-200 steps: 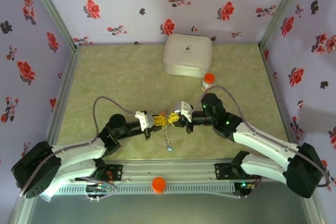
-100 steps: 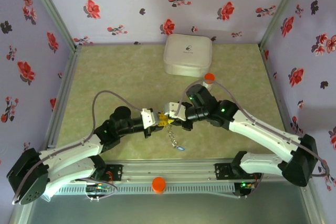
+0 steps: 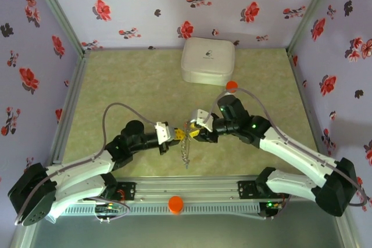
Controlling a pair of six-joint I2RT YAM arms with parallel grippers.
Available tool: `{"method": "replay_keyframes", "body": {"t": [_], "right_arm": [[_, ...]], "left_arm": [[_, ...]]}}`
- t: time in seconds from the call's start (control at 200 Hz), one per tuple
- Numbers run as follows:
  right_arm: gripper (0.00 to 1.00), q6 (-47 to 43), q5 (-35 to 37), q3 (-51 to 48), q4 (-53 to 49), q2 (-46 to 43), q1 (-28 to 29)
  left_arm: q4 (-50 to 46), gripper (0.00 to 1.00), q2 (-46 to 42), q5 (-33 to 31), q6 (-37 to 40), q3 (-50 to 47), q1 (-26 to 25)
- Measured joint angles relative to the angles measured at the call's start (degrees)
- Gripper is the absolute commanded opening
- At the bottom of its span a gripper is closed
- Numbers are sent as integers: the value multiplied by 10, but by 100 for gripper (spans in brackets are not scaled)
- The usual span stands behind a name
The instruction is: Put the keys on the keyring
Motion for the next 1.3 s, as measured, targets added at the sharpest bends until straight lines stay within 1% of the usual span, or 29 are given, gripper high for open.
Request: {"method": "replay_keyframes", "body": {"t": [0.12,0.2,0.38,0.56,0.62,0.765,0.82,0.875,0.96,0.99,1.05,1.215,1.3], "right_arm": [[28,31,-23,-39,56,-2,0],[24,45,-32,-55,81,-1,0],[21,65,-47,-63,125,0,0],[18,74,-57,-64,144,8,0],[15,75,-61,-64,147,10,0],[0,70,-70,-64,151,14,0],[0,65,-74,-63,150,17,0],[0,56,-76,-59,141,21,0],[0,41,-77,-45,117,25,0],[0,35,-76,-37,102,25,0],[0,17,-71,-16,61,26,0],[0,-36,-52,59,-45,42,3],[0,-59,-38,87,-84,54,10]], "left_arm": [[56,0,10,3,-22,-25,0],[78,0,20,7,-33,-35,0],[118,0,33,17,-45,-42,1],[149,0,44,24,-56,-46,4],[155,0,46,26,-57,-46,5],[167,0,47,31,-65,-50,8],[170,0,47,33,-69,-53,8],[171,0,47,35,-72,-56,9],[171,20,47,36,-75,-56,9],[171,23,46,36,-77,-56,9],[160,25,41,35,-70,-54,11],[54,25,21,31,-38,-7,12],[20,25,18,31,-25,11,12]]}}
